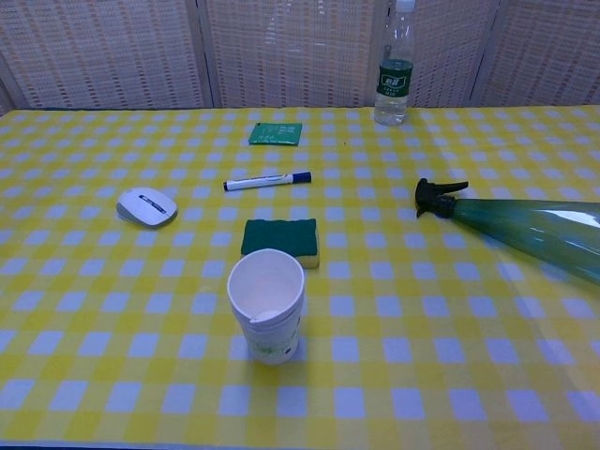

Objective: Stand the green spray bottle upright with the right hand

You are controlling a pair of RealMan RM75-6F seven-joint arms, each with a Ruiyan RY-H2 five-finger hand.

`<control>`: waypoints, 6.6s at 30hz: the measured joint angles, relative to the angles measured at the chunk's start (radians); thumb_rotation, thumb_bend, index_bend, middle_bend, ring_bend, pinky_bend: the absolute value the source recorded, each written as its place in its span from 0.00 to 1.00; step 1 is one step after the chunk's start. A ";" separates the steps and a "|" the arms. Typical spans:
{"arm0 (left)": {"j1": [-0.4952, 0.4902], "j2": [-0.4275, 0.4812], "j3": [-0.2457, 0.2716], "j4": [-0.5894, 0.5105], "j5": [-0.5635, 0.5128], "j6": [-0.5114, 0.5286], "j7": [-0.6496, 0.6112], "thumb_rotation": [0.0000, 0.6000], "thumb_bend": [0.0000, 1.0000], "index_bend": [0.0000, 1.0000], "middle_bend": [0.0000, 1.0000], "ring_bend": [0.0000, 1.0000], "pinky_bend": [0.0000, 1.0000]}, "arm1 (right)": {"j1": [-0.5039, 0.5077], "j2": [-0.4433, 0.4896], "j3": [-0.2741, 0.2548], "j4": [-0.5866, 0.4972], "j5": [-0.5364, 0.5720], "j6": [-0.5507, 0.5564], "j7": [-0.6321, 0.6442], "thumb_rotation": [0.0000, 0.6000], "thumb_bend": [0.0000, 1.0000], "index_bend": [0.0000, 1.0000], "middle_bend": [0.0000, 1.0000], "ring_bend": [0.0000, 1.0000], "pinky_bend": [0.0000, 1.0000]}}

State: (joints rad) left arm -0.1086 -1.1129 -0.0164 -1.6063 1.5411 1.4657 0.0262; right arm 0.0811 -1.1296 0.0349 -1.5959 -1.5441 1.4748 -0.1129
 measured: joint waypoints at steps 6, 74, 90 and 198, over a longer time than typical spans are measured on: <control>-0.010 0.001 0.000 -0.018 -0.011 -0.025 0.016 1.00 0.35 0.00 0.02 0.01 0.00 | 0.012 0.006 0.011 -0.003 0.051 -0.049 0.022 1.00 0.44 0.00 0.00 0.03 0.00; 0.027 0.085 -0.009 0.100 0.035 0.087 -0.458 1.00 0.38 0.00 0.02 0.09 0.00 | 0.845 -0.325 0.129 -0.004 1.382 -0.451 -0.554 1.00 0.44 0.29 0.47 0.45 0.31; 0.041 0.084 -0.004 0.093 0.056 0.121 -0.448 1.00 0.38 0.00 0.02 0.10 0.00 | 0.754 -0.329 0.189 -0.085 1.117 -0.318 -0.368 1.00 0.44 0.52 0.62 0.60 0.48; -0.003 0.035 0.008 0.066 0.053 0.051 -0.289 1.00 0.36 0.00 0.02 0.08 0.00 | 0.216 -0.765 0.073 1.062 -0.004 0.229 1.357 1.00 0.43 0.10 0.23 0.26 0.09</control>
State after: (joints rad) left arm -0.1113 -1.0777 -0.0087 -1.5407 1.5944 1.5166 -0.2626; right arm 0.2976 -1.8948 0.1078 -0.5340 -1.5483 1.7035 1.2440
